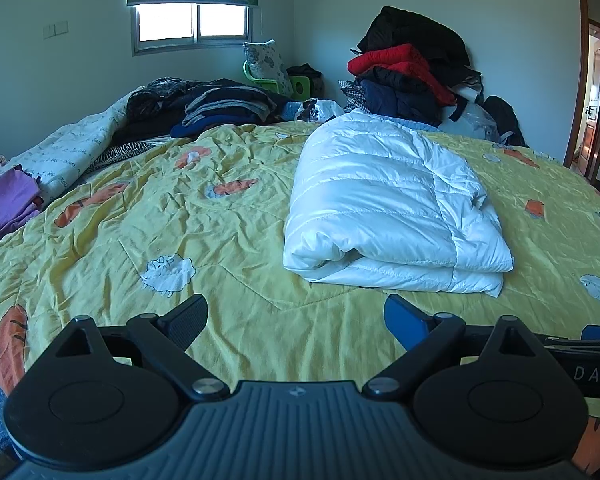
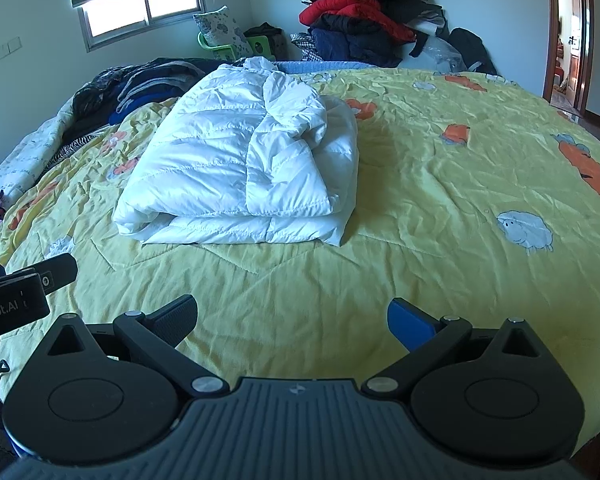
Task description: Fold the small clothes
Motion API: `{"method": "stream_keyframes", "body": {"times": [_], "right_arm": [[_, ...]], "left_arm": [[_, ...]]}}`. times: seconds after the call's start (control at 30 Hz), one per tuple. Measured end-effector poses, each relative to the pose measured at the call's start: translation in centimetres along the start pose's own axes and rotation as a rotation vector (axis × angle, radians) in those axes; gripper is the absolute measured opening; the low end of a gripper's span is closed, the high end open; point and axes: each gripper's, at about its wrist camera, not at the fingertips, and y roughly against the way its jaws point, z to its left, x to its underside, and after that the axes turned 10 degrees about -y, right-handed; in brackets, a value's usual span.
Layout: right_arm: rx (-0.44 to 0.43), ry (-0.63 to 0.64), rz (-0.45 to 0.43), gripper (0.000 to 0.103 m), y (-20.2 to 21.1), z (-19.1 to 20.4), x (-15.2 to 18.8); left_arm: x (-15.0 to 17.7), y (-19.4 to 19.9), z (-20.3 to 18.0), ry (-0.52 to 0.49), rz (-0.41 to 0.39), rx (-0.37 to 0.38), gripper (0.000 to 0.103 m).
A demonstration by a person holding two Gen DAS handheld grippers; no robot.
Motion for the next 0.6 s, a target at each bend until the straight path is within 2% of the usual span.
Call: {"method": "stream_keyframes", "body": {"times": [0.37,0.4,0.43,0.6], "right_arm": [[-0.004,0.005,0.012,0.103,-0.15,0.06,0.22],[-0.005,0.005,0.013,0.103,-0.16,0.05,0.22],[-0.005,0.004,0.013,0.103,-0.16,0.06,0.23],[-0.006,0.003,0.016,0.103,-0.2,0.06,0.25]], "left_arm": [[0.26,-0.12,-0.03,0.007,0.005,0.007,0.096],[0.29,-0.15,-0.03,0.01,0.008,0.012,0.097],[0.33,-0.18,-0.01,0.014,0.011,0.02,0.103],[0.3,-0.24,0.16,0.019,0.015,0.031,0.103]]}}
